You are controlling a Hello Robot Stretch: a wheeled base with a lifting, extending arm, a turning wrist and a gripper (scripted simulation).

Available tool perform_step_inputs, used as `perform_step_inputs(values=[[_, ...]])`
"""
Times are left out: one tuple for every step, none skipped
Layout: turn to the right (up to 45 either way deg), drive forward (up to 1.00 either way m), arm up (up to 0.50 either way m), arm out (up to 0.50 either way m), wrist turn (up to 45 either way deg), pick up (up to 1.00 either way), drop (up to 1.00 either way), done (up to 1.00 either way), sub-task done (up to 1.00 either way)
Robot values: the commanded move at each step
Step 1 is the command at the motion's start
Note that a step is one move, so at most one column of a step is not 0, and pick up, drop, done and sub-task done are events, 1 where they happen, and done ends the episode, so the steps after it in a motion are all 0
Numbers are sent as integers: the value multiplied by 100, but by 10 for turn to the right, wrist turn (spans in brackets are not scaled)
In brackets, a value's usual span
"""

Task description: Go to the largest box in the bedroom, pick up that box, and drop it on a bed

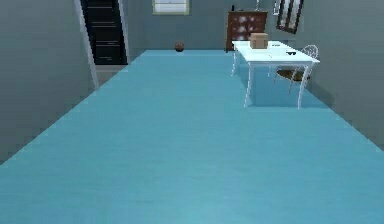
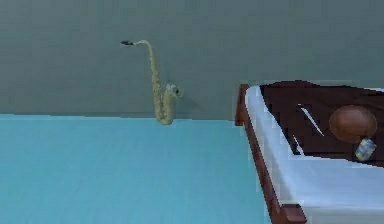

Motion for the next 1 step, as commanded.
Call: perform_step_inputs(values=[[30,0,0,0,0,0,0,0,0]])
